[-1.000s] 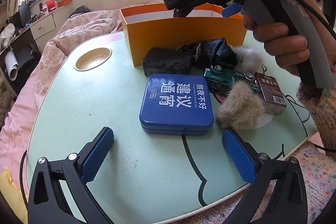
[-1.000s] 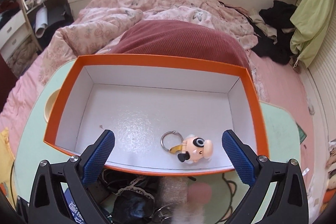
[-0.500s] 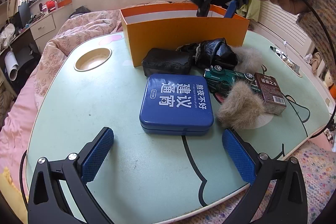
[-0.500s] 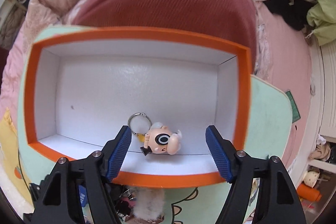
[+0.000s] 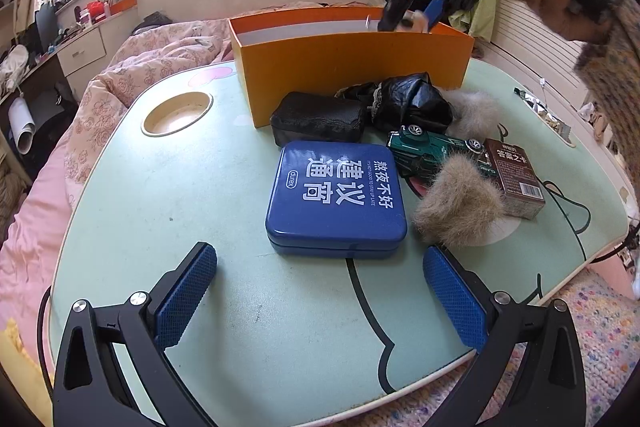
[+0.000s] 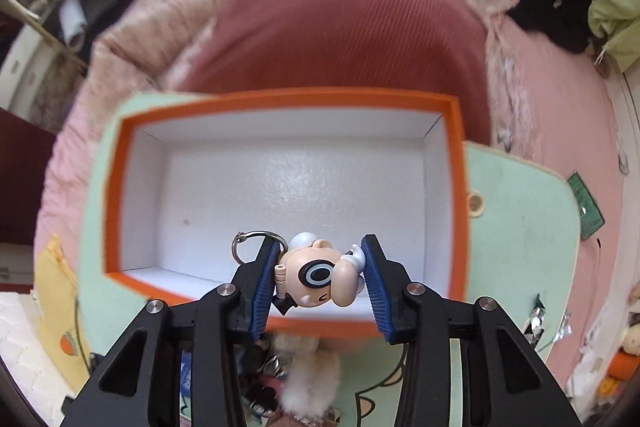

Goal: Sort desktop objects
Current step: 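Grasp the keyring figurine with the right gripper, place it on the table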

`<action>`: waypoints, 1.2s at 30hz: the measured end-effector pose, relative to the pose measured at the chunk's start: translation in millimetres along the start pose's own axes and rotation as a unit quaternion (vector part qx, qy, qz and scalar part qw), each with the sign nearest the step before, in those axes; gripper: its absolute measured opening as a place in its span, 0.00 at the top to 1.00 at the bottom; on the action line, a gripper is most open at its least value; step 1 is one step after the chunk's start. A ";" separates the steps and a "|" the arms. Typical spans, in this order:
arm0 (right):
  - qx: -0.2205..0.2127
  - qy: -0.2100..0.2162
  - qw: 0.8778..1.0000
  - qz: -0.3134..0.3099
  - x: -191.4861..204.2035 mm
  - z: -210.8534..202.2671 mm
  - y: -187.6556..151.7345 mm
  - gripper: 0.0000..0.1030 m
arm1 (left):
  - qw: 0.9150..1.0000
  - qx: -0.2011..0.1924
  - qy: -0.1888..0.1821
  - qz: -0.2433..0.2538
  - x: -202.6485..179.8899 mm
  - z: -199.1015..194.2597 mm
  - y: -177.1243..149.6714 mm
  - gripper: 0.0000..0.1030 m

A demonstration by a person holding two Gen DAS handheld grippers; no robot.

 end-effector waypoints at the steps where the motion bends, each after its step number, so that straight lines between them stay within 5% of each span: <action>1: -0.015 0.006 1.000 -0.002 0.3 -10.5 -7.9 0.61 | 1.000 0.000 0.000 0.000 0.1 0.0 0.0 0.00; 5: -0.049 0.019 0.998 -0.023 0.7 -25.8 -54.6 0.61 | 1.000 0.000 0.000 0.000 0.4 0.0 -0.2 0.00; 9: -0.057 -0.012 0.998 0.004 -20.5 -3.9 -90.1 0.61 | 1.000 0.000 0.000 0.000 0.3 0.0 0.0 0.00; 17: -0.042 0.001 0.998 0.047 -56.4 55.1 -93.5 0.59 | 1.000 0.001 0.001 0.000 -0.1 0.4 0.9 0.00; 21: -0.095 0.018 0.995 0.034 -40.7 34.4 -95.5 0.37 | 1.000 0.000 0.001 0.000 -0.6 0.3 1.4 0.00; 25: -0.177 -0.020 0.984 0.016 -30.6 0.1 -112.0 0.18 | 1.000 0.000 0.001 0.000 -0.3 0.3 1.3 0.00; 36: -0.224 -0.069 0.971 -0.035 -32.2 13.4 -227.8 0.14 | 1.000 0.001 0.001 0.000 -0.1 0.3 1.1 0.00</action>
Point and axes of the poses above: each gripper's, at about its wrist camera, not at the fingertips, and z roughly the way its jaws point, x to its left, y to its top, the point moved 4 cm from there along z, roughly the way its jaws point, and after that the axes turned 1 degree about x, right-handed, at the moved point
